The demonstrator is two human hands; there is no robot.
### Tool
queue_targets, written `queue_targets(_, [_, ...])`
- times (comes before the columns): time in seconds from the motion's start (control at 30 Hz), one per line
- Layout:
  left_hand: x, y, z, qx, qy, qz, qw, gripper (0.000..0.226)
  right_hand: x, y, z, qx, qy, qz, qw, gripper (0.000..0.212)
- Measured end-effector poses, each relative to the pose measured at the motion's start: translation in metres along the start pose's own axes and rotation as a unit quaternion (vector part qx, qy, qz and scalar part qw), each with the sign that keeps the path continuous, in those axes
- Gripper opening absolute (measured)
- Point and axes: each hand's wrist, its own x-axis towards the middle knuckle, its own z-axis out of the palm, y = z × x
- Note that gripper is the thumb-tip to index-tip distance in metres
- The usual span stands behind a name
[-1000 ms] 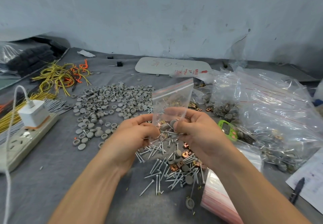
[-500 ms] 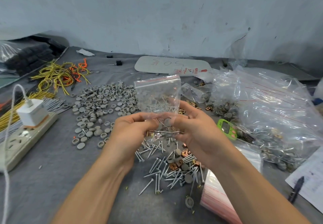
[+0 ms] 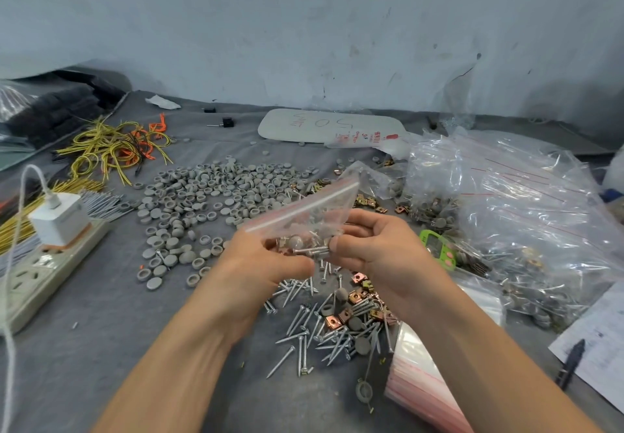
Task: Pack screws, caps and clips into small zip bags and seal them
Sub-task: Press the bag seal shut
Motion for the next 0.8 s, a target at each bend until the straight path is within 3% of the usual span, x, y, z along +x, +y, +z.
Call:
queue_targets(0.23, [0.0074, -0.0038, -0.0014, 0.026, 0.052, -0.03, 0.998, 0.068, 0.0002, -0.0024, 0.0016, -0.01, 0.04, 0.01, 0.999, 0.038])
queue_targets(0.37, [0.0065, -0.0025, -0.0007, 0.034, 0.06, -0.035, 0.997, 0.065, -0.0017, -0.0028, 0.0039, -0.092, -0.006, 0.025, 0.995, 0.032])
queue_targets(0.5, [0.0028, -0.0024, 0.0009, 0.035, 0.038, -0.036, 0.998, 0.065, -0.0032, -0.0022, 0.0063, -0.143, 0.012, -0.005, 0.99, 0.021])
queue_targets(0.67, [0.0037, -0.0008, 0.0047, -0.005, 0.039, -0.052, 0.998, 0.053, -0.0012, -0.0037, 0.0069, -0.092, 0.04, 0.003, 0.995, 0.022])
queue_targets(0.8, [0.0075, -0.0002, 0.0071, -0.069, 0.091, -0.082, 0.99, 0.041, 0.0011, -0.0045, 0.0029, -0.037, 0.021, 0.067, 0.997, 0.011])
